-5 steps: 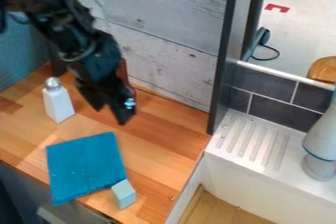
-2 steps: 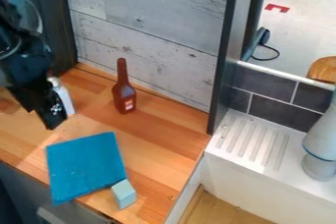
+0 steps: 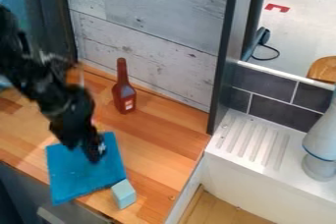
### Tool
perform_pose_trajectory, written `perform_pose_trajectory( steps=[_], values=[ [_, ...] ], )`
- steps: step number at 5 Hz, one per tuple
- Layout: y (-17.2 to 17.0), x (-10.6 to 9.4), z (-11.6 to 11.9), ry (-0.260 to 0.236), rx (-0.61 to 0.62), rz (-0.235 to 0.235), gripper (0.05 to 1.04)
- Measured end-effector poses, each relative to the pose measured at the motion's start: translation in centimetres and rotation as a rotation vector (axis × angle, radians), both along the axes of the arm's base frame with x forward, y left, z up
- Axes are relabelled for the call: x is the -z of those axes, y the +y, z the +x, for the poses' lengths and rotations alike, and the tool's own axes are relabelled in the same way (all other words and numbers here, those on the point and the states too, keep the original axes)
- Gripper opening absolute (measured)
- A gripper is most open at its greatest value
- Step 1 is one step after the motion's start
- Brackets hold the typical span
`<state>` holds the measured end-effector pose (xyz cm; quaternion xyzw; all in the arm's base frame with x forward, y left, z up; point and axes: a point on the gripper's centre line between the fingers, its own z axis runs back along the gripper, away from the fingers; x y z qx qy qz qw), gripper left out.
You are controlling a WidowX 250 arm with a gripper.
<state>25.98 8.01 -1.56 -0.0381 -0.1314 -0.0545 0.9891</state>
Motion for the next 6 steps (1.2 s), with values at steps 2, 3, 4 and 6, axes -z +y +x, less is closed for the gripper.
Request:
perform_pose_trajectory(
  steps=[2, 3, 4, 6],
  values=[
    [0.9, 0.3, 0.0, 0.004, 0.019, 0.058, 1.003],
    [0.0, 1.1, 0.6, 0.001, 0.019, 0.061, 1.003],
    [-1.5, 1.4, 2.1, -0.022, 0.030, 0.075, 1.003],
    [-5.7, 1.5, 7.3, -0.081, 0.042, 0.086, 1.004]
  ],
)
